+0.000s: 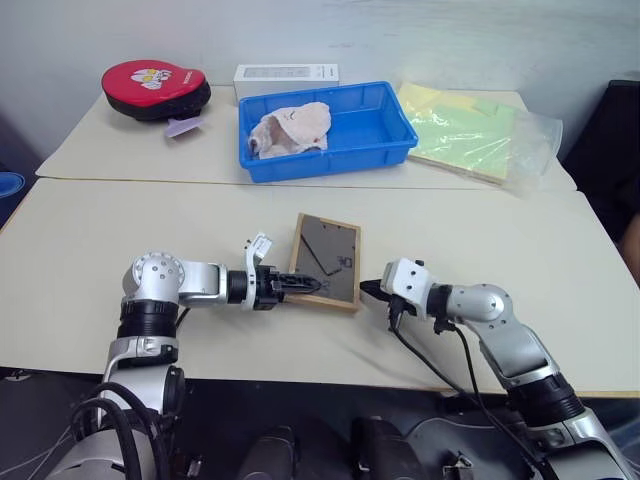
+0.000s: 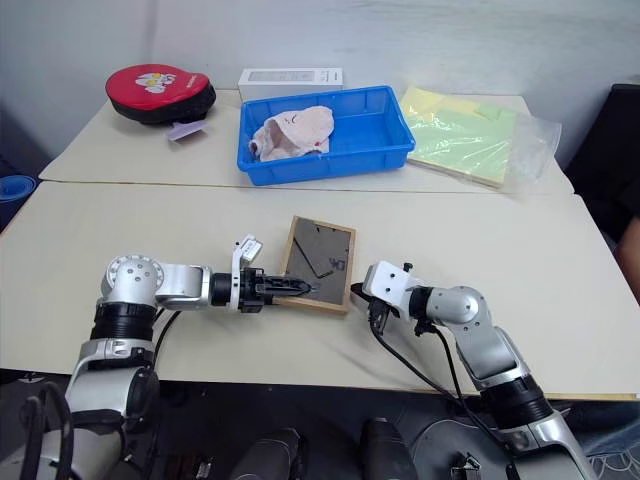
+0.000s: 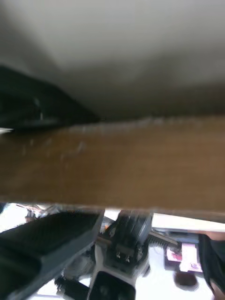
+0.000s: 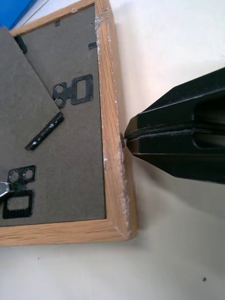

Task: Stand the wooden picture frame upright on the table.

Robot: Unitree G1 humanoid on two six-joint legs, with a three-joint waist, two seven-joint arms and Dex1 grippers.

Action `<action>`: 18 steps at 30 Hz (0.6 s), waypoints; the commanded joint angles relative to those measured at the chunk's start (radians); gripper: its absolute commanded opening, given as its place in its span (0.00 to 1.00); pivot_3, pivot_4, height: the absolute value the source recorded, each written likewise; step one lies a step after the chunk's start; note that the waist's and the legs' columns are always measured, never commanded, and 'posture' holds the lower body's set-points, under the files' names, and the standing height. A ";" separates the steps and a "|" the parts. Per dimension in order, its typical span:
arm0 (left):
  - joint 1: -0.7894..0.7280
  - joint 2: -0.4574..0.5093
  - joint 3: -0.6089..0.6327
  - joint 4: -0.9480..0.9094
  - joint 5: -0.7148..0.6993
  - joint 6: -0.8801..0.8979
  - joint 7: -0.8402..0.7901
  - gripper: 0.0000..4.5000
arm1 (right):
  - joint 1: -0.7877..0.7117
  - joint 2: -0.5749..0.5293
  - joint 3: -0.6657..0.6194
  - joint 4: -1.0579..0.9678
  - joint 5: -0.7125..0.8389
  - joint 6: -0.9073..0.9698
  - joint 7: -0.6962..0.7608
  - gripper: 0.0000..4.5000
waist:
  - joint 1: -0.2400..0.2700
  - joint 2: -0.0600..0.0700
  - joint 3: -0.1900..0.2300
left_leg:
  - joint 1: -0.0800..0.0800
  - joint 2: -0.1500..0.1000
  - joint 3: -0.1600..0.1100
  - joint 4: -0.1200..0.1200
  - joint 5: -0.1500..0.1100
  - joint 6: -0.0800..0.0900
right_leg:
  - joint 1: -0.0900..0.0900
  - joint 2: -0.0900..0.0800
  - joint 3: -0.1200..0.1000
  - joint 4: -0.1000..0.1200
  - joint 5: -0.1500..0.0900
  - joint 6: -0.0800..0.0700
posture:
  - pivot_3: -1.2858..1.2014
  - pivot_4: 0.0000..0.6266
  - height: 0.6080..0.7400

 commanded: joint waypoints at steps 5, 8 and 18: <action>0.223 0.090 -0.184 -0.331 0.257 -0.546 -0.359 0.29 | -0.039 -0.006 -0.171 -0.126 0.362 0.193 0.125 0.35 | -0.008 0.000 0.000 | 0.000 0.002 0.001 -0.001 0.000 -0.001 | 0.000 0.001 0.001 -0.001 0.000 0.000 | 0.52 0.24 1.00; 0.277 0.120 -0.260 -0.372 0.376 -0.767 -0.478 0.29 | -0.127 0.014 -0.180 -0.136 0.463 0.346 0.120 0.55 | -0.012 0.001 0.000 | 0.000 0.002 0.001 -0.001 0.001 -0.002 | 0.000 0.001 0.001 -0.001 0.000 0.000 | 0.52 0.24 1.00; 0.306 0.101 -0.303 -0.377 0.472 -0.908 -0.557 0.29 | -0.290 0.095 -0.084 -0.067 0.455 0.492 0.061 0.99 | -0.010 0.000 0.000 | -0.001 0.002 0.001 -0.004 0.001 -0.001 | -0.002 0.001 0.001 -0.002 0.000 0.000 | 0.52 0.24 1.00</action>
